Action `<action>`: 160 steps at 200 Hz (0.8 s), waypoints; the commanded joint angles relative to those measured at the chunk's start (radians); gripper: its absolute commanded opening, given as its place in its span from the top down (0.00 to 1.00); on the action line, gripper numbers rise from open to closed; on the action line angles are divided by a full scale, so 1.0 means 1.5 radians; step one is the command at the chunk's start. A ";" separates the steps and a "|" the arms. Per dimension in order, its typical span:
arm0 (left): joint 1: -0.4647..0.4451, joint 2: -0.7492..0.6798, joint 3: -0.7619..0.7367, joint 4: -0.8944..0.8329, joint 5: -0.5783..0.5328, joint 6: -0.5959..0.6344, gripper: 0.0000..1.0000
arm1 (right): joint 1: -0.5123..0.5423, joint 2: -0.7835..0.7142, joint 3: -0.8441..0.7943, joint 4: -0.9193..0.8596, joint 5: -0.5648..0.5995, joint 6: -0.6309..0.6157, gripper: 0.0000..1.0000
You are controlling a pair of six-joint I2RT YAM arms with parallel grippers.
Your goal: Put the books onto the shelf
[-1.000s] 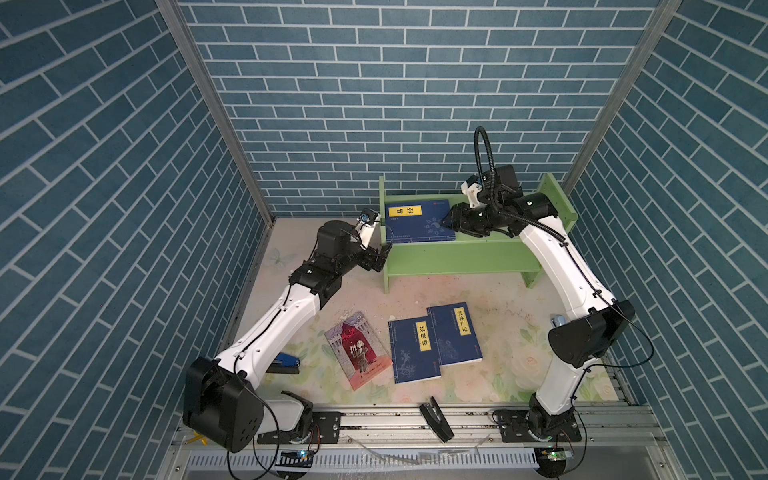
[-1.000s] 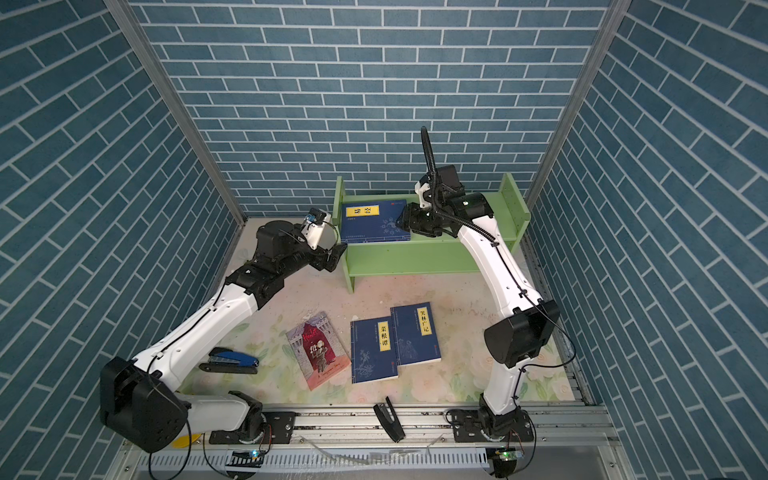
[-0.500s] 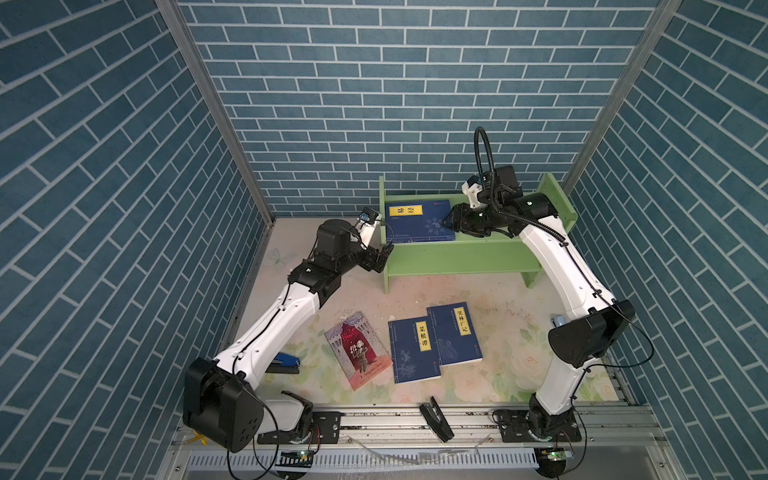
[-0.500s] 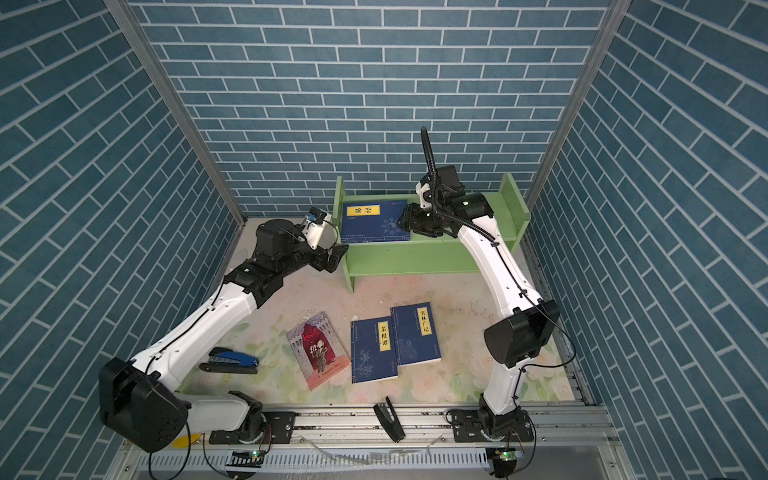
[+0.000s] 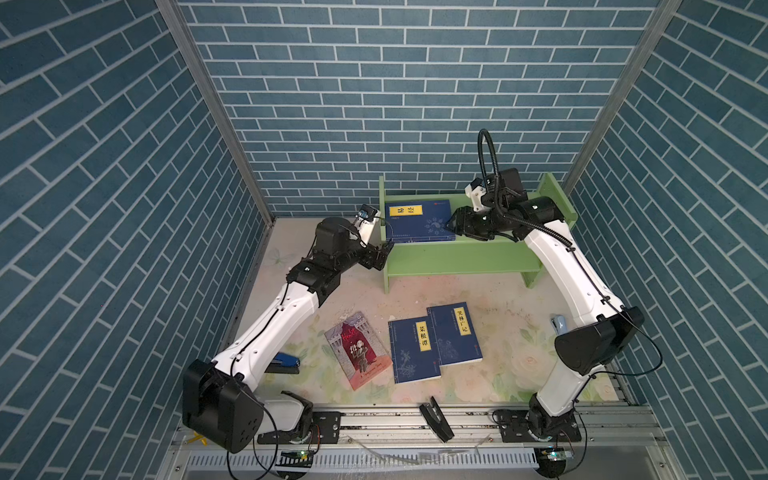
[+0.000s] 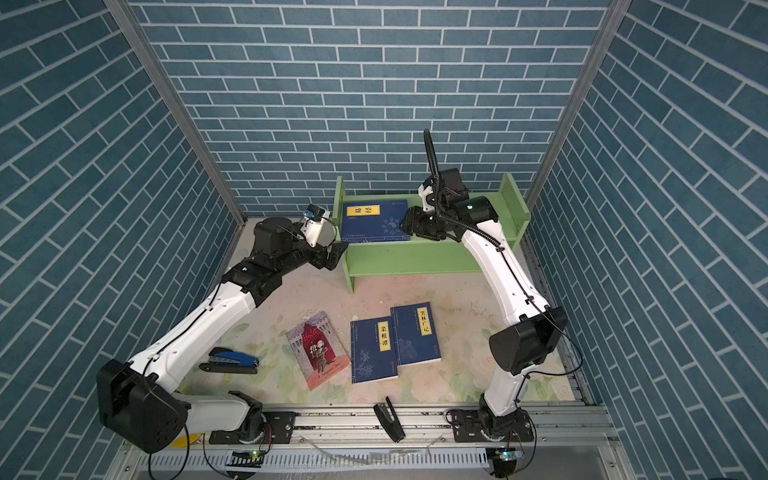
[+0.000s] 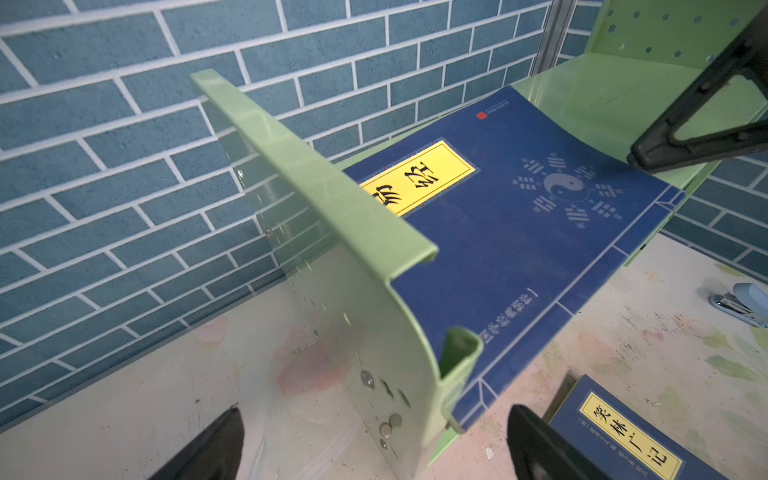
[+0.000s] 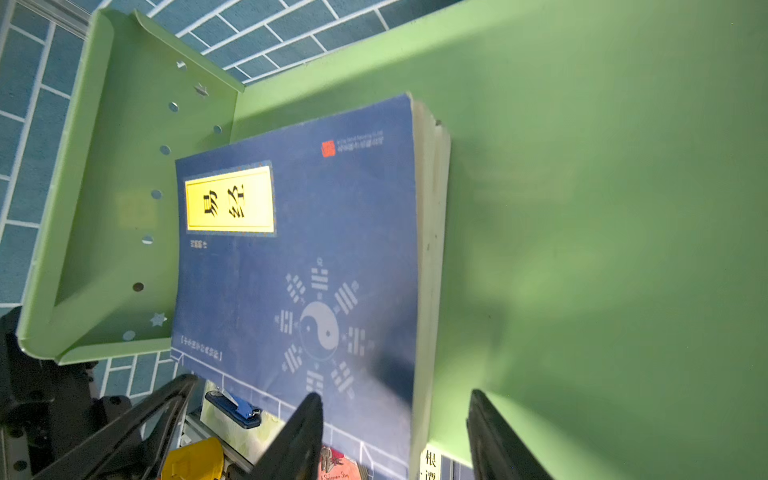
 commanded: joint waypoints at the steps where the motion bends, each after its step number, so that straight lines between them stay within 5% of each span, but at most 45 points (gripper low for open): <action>1: 0.000 0.008 0.017 0.014 -0.011 -0.007 0.00 | 0.003 -0.053 -0.037 0.021 0.001 -0.016 0.43; 43: 0.000 0.010 0.020 0.013 -0.012 -0.009 0.00 | 0.004 -0.112 -0.098 0.041 0.016 -0.009 0.46; 123: 0.001 0.012 0.025 0.010 -0.010 -0.016 0.00 | 0.012 -0.099 -0.127 0.036 -0.071 -0.018 0.78; 160: 0.001 0.010 0.026 0.009 -0.012 -0.015 0.00 | 0.015 -0.070 -0.106 0.029 -0.083 -0.021 0.84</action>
